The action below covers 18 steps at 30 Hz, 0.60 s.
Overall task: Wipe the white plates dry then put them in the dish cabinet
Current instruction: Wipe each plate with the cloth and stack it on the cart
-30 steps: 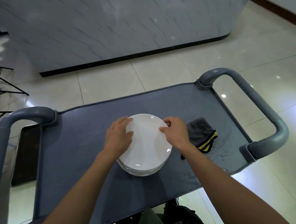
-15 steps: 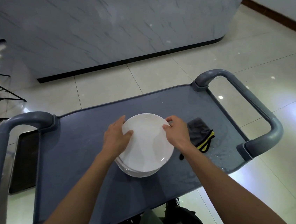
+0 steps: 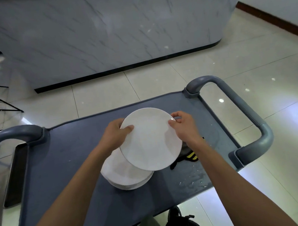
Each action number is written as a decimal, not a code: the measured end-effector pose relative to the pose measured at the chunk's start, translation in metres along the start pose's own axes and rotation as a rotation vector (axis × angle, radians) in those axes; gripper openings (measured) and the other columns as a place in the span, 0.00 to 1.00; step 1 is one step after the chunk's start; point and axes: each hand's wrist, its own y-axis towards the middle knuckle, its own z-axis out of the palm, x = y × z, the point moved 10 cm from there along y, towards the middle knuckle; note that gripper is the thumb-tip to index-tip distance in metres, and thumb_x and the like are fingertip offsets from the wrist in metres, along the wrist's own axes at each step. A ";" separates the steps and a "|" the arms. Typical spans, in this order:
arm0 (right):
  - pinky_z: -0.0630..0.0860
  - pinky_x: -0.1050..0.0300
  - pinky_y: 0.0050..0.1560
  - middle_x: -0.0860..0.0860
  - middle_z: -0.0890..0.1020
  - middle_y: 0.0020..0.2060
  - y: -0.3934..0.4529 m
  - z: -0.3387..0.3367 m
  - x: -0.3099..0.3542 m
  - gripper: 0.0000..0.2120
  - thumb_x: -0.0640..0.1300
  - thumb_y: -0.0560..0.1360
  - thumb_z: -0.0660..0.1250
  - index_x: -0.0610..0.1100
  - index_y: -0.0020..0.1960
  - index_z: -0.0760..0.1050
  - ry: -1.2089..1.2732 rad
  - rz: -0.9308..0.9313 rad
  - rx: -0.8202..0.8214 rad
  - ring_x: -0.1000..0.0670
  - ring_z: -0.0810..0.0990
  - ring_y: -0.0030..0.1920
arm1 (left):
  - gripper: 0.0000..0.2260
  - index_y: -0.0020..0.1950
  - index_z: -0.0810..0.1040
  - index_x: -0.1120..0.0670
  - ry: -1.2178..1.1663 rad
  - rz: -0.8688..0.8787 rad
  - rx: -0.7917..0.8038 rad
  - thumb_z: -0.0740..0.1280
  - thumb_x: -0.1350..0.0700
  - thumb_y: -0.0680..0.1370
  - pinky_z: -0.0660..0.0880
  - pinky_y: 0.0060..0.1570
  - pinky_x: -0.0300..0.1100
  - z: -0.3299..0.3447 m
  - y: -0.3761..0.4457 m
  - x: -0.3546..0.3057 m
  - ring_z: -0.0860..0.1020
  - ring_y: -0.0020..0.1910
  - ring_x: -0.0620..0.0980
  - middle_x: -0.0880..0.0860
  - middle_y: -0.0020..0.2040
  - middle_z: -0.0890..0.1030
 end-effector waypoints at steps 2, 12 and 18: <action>0.75 0.60 0.39 0.54 0.82 0.43 0.008 -0.011 0.000 0.04 0.41 0.77 0.70 0.48 0.49 0.78 0.012 -0.010 0.004 0.52 0.81 0.42 | 0.05 0.53 0.83 0.46 -0.111 -0.079 0.095 0.68 0.53 0.80 0.80 0.34 0.46 0.017 -0.001 -0.002 0.85 0.42 0.50 0.48 0.45 0.86; 0.80 0.60 0.51 0.53 0.84 0.51 0.033 -0.054 -0.041 0.09 0.45 0.81 0.65 0.48 0.60 0.80 0.047 -0.027 0.052 0.55 0.83 0.52 | 0.08 0.58 0.82 0.53 -0.378 -0.222 -0.026 0.68 0.57 0.80 0.79 0.37 0.48 0.043 -0.003 0.001 0.83 0.50 0.59 0.54 0.50 0.86; 0.61 0.44 0.75 0.47 0.63 0.78 0.023 -0.011 -0.096 0.31 0.54 0.76 0.70 0.54 0.77 0.65 -0.696 -0.238 0.360 0.43 0.59 0.77 | 0.07 0.56 0.81 0.49 -0.480 -0.237 -0.233 0.67 0.57 0.81 0.79 0.38 0.50 0.032 -0.008 0.012 0.81 0.53 0.57 0.51 0.53 0.85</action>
